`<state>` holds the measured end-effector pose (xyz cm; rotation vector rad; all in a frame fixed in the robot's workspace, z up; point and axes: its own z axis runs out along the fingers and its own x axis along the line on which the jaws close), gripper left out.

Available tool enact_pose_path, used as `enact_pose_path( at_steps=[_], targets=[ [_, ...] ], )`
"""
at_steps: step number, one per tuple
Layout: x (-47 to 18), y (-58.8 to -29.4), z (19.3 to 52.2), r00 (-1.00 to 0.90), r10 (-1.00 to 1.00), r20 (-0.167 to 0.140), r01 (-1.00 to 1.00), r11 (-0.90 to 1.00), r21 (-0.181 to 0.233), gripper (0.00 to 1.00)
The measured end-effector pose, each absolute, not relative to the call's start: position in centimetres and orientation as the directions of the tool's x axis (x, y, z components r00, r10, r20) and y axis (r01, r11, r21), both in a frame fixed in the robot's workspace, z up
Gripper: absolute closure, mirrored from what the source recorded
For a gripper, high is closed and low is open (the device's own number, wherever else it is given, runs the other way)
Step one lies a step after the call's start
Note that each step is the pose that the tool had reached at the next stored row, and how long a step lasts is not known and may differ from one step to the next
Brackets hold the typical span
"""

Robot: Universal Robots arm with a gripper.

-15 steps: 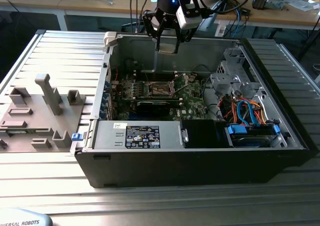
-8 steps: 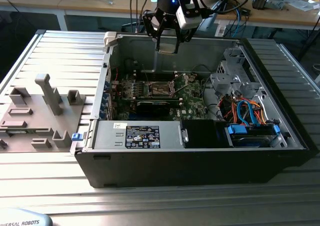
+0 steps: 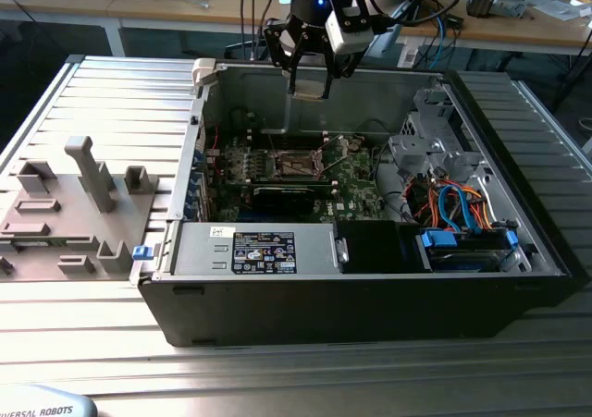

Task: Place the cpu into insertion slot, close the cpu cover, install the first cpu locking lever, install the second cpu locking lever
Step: 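Place the cpu into insertion slot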

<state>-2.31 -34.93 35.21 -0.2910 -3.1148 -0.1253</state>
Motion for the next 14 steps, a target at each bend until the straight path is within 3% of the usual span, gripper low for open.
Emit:
enact_pose_path(
  at_steps=[14],
  targets=[
    [-2.31,-34.93,35.21,-0.981,0.194,0.018,0.194,0.978,0.079,0.46]
  ],
)
